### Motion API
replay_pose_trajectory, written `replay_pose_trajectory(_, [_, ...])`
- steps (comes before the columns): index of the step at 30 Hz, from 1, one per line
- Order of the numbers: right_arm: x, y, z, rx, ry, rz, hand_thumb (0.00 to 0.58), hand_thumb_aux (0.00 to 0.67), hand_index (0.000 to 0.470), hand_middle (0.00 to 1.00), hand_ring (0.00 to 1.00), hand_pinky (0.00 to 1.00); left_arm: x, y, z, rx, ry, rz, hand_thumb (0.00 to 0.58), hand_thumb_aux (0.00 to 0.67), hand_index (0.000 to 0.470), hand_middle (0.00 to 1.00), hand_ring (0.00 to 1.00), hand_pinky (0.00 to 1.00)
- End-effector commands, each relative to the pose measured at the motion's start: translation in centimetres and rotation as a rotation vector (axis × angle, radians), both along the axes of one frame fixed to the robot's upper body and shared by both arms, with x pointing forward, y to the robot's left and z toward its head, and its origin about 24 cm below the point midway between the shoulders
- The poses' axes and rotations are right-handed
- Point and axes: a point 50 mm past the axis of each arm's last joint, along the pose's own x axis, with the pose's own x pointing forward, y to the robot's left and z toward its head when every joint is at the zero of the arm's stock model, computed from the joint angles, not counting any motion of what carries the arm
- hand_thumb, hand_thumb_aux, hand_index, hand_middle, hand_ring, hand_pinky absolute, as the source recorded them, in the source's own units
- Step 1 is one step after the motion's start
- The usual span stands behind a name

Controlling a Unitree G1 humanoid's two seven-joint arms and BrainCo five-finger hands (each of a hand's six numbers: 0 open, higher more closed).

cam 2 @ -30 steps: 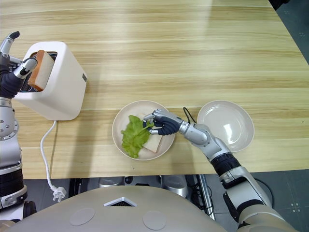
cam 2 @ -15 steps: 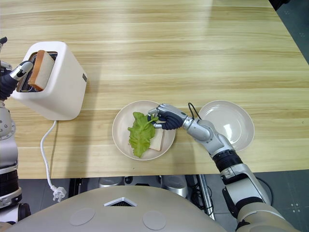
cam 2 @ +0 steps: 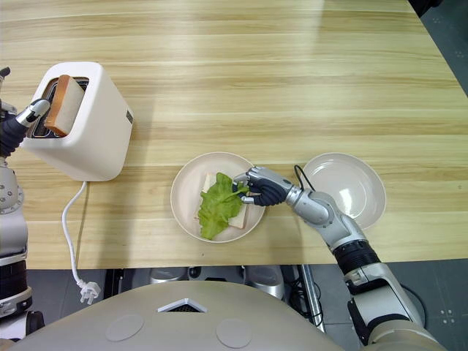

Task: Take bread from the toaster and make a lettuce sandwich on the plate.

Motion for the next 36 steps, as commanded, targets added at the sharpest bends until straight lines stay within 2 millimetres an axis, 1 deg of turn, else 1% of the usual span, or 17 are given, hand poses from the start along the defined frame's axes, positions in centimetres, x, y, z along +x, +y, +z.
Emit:
replay_pose_trajectory(1, [0.2, -0.3, 0.2, -0.013, -0.008, -0.021, 0.580, 0.670, 0.460, 1.00, 1.00, 1.00, 0.1, -0.3, -0.2, 0.035, 0.041, -0.009, 0.000, 0.000, 0.000, 1.00, 1.00, 1.00])
replay_pose_trajectory(5, [0.3, -0.4, 0.1, -0.019, -0.018, -0.036, 0.580, 0.670, 0.460, 1.00, 1.00, 1.00, 0.3, -0.4, -0.3, 0.036, 0.058, -0.013, 0.000, 0.000, 0.000, 1.00, 1.00, 1.00])
replay_pose_trajectory(6, [0.4, -0.4, 0.1, -0.022, -0.030, -0.046, 0.472, 0.381, 0.262, 1.00, 1.00, 1.00, 0.3, -0.5, -0.4, 0.036, 0.067, -0.015, 0.000, 0.000, 0.000, 1.00, 1.00, 1.00])
replay_pose_trajectory(7, [0.5, -0.5, 0.2, -0.028, -0.045, -0.056, 0.000, 0.000, 0.000, 0.10, 0.10, 0.10, 0.4, -0.5, -0.5, 0.037, 0.076, -0.016, 0.000, 0.000, 0.000, 1.00, 1.00, 1.00])
replay_pose_trajectory(8, [0.7, -0.6, 0.3, -0.030, -0.060, -0.068, 0.000, 0.000, 0.000, 0.10, 0.10, 0.10, 0.4, -0.5, -0.6, 0.038, 0.086, -0.016, 0.000, 0.000, 0.000, 1.00, 1.00, 1.00])
replay_pose_trajectory(9, [0.9, -0.7, 0.5, -0.029, -0.075, -0.081, 0.000, 0.000, 0.000, 0.00, 0.00, 0.00, 0.3, -0.4, -0.7, 0.040, 0.093, -0.011, 0.000, 0.000, 0.000, 1.00, 1.00, 1.00])
replay_pose_trajectory(17, [3.2, -2.3, 3.8, 0.035, -0.260, -0.232, 0.000, 0.000, 0.000, 0.00, 0.00, 0.00, 0.4, 0.3, -2.0, 0.060, 0.164, 0.060, 0.000, 0.000, 0.000, 1.00, 1.00, 1.00])
replay_pose_trajectory(18, [3.3, -2.4, 4.1, 0.044, -0.272, -0.237, 0.000, 0.000, 0.000, 0.00, 0.00, 0.00, 0.5, 0.2, -2.1, 0.065, 0.169, 0.058, 0.148, 0.092, 0.063, 1.00, 1.00, 1.00])
replay_pose_trajectory(20, [3.5, -2.4, 4.5, 0.057, -0.289, -0.245, 0.000, 0.000, 0.000, 0.00, 0.00, 0.00, 0.8, -0.3, -2.2, 0.077, 0.174, 0.036, 0.227, 0.147, 0.101, 1.00, 1.00, 1.00])
replay_pose_trajectory(24, [3.6, -2.4, 4.7, 0.073, -0.300, -0.257, 0.000, 0.000, 0.000, 0.00, 0.00, 0.00, 1.8, -1.0, -1.7, 0.150, 0.167, 0.014, 0.275, 0.184, 0.126, 1.00, 1.00, 1.00])
replay_pose_trajectory(26, [3.7, -2.4, 4.7, 0.083, -0.301, -0.264, 0.000, 0.000, 0.000, 0.00, 0.00, 0.00, 2.2, -1.2, -1.6, 0.181, 0.174, 0.003, 0.281, 0.189, 0.130, 1.00, 1.00, 1.00])
replay_pose_trajectory(28, [3.7, -2.4, 4.7, 0.094, -0.303, -0.271, 0.000, 0.000, 0.000, 0.00, 0.00, 0.00, 2.7, -1.6, -1.8, 0.188, 0.196, -0.018, 0.316, 0.218, 0.150, 1.00, 1.00, 1.00])
replay_pose_trajectory(30, [3.7, -2.3, 4.7, 0.105, -0.301, -0.275, 0.000, 0.000, 0.000, 0.00, 0.00, 0.00, 3.1, -1.7, -2.1, 0.192, 0.214, -0.026, 0.445, 0.347, 0.238, 1.00, 1.00, 1.00])
replay_pose_trajectory(31, [3.7, -2.3, 4.7, 0.107, -0.301, -0.276, 0.000, 0.000, 0.000, 0.00, 0.00, 0.00, 3.1, -1.6, -2.2, 0.186, 0.218, -0.027, 0.549, 0.515, 0.354, 1.00, 1.00, 1.00])
replay_pose_trajectory(32, [3.7, -2.3, 4.7, 0.108, -0.301, -0.275, 0.000, 0.000, 0.000, 0.00, 0.00, 0.00, 3.2, -1.6, -2.3, 0.182, 0.221, -0.027, 0.576, 0.612, 0.420, 1.00, 1.00, 1.00])
replay_pose_trajectory(33, [3.7, -2.2, 4.7, 0.110, -0.301, -0.275, 0.000, 0.000, 0.000, 0.00, 0.00, 0.00, 3.2, -1.5, -2.3, 0.178, 0.223, -0.024, 0.580, 0.670, 0.460, 1.00, 1.00, 1.00])
replay_pose_trajectory(36, [3.6, -2.2, 4.7, 0.116, -0.300, -0.278, 0.000, 0.000, 0.000, 0.00, 0.00, 0.00, 3.2, -1.2, -2.5, 0.171, 0.228, -0.010, 0.580, 0.670, 0.460, 1.00, 1.00, 1.00])
